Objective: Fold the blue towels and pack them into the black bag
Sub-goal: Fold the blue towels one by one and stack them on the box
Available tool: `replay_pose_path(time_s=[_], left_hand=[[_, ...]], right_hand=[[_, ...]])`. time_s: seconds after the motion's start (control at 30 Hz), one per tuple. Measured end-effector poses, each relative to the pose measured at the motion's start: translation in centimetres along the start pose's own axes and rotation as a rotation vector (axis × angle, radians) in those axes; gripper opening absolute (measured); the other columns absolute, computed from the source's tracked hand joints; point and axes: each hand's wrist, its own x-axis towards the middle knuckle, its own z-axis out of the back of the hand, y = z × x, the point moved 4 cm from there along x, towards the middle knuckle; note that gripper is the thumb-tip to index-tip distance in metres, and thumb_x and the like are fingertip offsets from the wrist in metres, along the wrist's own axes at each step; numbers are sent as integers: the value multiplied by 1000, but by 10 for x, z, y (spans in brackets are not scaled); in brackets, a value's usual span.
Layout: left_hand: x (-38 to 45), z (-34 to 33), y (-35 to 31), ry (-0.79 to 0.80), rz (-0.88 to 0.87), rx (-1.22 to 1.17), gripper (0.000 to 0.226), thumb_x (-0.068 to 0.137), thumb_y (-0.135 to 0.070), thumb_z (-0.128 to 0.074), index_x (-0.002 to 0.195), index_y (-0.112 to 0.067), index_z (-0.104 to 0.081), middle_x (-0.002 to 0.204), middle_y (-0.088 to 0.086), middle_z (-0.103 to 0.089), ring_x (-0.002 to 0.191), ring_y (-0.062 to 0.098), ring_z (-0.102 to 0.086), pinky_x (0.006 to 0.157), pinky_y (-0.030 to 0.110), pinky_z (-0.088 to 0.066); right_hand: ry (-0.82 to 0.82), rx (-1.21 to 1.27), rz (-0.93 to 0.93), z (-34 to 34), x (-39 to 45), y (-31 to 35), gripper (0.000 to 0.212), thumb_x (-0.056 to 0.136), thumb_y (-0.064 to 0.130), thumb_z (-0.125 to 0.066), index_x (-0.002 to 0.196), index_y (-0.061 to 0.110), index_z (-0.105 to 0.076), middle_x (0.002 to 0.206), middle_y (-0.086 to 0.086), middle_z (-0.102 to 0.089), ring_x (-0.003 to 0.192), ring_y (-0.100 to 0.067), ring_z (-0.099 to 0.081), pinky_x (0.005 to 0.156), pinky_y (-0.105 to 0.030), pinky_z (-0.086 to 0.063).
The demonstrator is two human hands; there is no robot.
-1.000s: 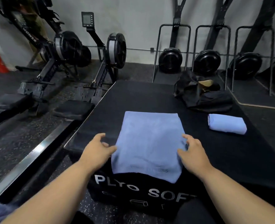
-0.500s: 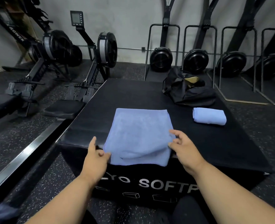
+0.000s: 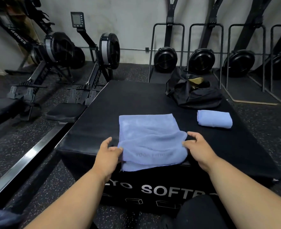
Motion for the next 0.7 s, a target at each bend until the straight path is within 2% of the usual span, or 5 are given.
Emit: replay_pose_path(time_s=[0.17,0.4,0.5,0.63,0.7], left_hand=[[6,1,-1,-36,-11,108,75,97,-7,-64,161,-22,-29,97,7,-76,86,17,-75,91,44,-62],[-8,-2,35,-94,13,273,78,89,-11,-68,159,-20,-33,77,-2,-75,79,17,-71,91,43,-60],[-13,2,39,-163,4,328,73,89,-10,-70,154,-22,-40,83,-1,-77,80,12,-72,74,25,-52],[-12,11,42,-251,-9,375,53,88,-16,-76,134,-18,-51,94,-2,-74,87,16,-69,78,32,-52],[-14,11,43,-277,25,379,46,86,-22,-82,119,-15,-51,100,2,-69,84,17,-66,70,30,-48]], right_hand=[[181,30,3,-9,0,3,76,90,5,-65,146,48,-36,94,-5,-79,89,-18,-70,89,-34,-52],[229,139,-17,-11,8,10,70,95,5,-69,149,40,-44,109,-3,-76,79,-8,-69,76,-27,-48],[248,-11,-12,-15,9,3,75,90,5,-62,155,36,-42,89,6,-69,78,-11,-59,81,-28,-47],[256,-133,22,-16,5,3,72,87,8,-58,151,38,-41,71,17,-61,82,-8,-59,85,-26,-45],[239,-125,47,-16,4,0,70,90,5,-62,150,34,-41,72,15,-61,79,-4,-60,82,-19,-45]])
